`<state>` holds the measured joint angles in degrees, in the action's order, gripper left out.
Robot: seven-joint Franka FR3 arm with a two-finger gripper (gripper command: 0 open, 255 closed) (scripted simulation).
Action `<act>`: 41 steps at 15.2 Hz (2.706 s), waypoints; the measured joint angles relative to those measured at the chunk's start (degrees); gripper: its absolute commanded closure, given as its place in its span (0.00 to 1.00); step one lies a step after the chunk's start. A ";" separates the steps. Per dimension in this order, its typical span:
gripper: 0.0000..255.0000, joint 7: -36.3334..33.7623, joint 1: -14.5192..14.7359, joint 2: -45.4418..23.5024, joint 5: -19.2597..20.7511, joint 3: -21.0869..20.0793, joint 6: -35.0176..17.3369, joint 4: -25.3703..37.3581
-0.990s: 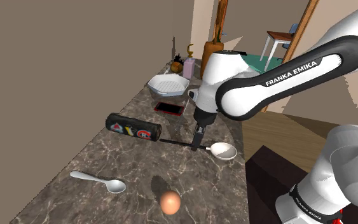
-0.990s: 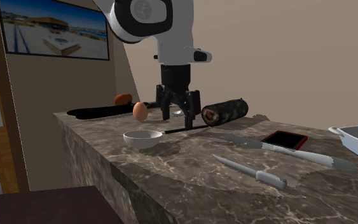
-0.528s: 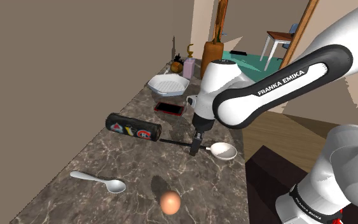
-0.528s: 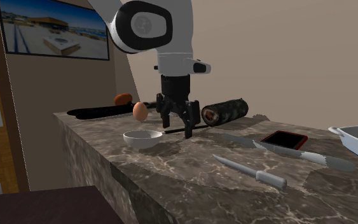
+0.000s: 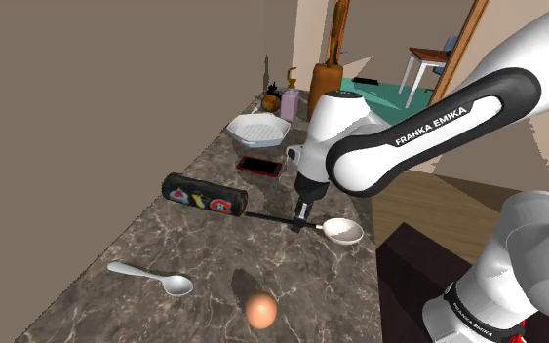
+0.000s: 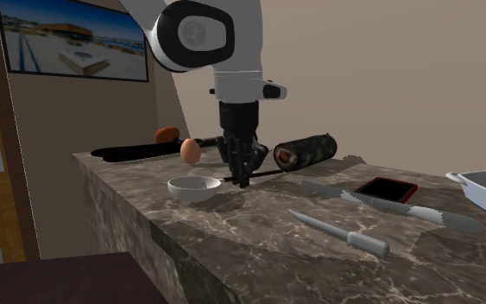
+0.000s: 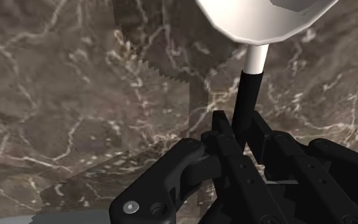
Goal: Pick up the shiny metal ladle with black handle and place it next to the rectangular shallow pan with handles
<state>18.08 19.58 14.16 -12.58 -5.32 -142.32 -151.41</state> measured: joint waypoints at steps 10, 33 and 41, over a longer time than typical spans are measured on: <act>1.00 -0.43 -0.01 1.18 0.27 -0.10 1.94 0.65; 1.00 1.48 -2.76 8.47 3.50 3.64 19.31 10.21; 1.00 12.37 -7.17 2.36 5.43 11.46 20.10 15.76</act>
<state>30.45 12.42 16.52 -7.14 6.14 -122.22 -135.66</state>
